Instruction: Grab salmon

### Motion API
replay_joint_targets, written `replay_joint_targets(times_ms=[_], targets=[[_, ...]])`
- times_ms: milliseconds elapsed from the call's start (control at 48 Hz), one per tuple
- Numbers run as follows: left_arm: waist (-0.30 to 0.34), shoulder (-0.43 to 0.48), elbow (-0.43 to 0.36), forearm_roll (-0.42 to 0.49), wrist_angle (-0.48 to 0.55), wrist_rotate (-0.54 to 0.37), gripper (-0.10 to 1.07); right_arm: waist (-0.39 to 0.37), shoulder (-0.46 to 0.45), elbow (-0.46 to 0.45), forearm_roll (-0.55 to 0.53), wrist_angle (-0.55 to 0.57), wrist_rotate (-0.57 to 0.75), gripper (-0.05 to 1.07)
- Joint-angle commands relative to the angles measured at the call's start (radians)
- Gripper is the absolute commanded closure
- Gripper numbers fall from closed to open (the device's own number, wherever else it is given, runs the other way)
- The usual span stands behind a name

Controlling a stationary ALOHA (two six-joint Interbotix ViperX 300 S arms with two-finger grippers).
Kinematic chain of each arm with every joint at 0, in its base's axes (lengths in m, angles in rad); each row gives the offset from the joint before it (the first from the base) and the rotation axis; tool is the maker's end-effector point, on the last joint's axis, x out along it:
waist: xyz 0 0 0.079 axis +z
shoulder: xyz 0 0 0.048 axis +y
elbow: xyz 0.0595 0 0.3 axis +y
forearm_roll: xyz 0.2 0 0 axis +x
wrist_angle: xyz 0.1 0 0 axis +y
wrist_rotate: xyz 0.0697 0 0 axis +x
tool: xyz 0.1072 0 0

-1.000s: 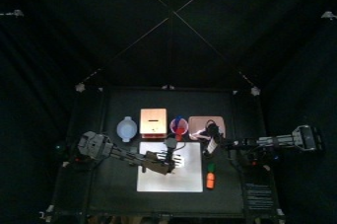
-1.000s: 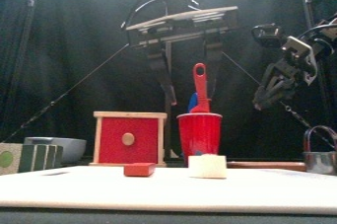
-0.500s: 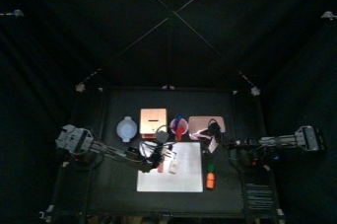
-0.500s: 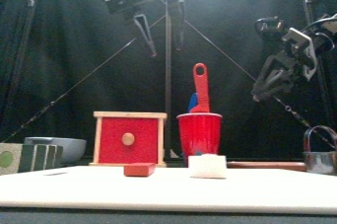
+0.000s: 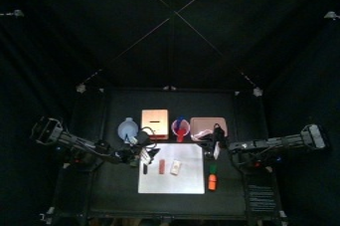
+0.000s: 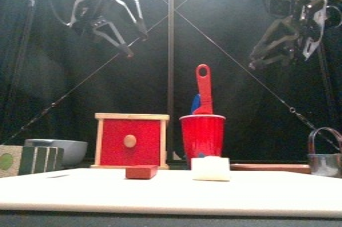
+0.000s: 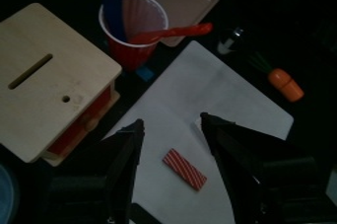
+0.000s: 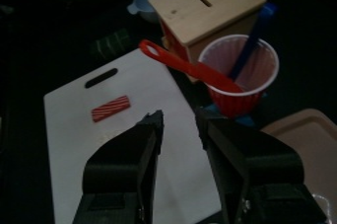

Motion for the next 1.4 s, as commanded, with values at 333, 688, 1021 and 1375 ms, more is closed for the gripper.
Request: replay_joint_targets(times_ms=[333, 688, 1021, 1375], targets=[[0.081, -0.275, 0.273, 0.307, -0.333, -0.002, 0.12, 0.084, 0.005, -0.08, -0.046, -0.008, 0.003, 0.3], [0.091, -0.354, 0.344, 0.367, -0.359, -0.002, 0.12, 0.078, 0.015, -0.084, -0.046, -0.002, 0.005, 0.3], [0.117, -0.347, 0.353, 0.399, -0.357, 0.014, 0.12, 0.006, 0.035, -0.071, -0.048, 0.002, 0.003, 0.3], [0.121, -0.337, 0.325, 0.403, -0.356, 0.006, 0.12, 0.003, 0.034, -0.067, -0.046, 0.002, 0.002, 0.3]])
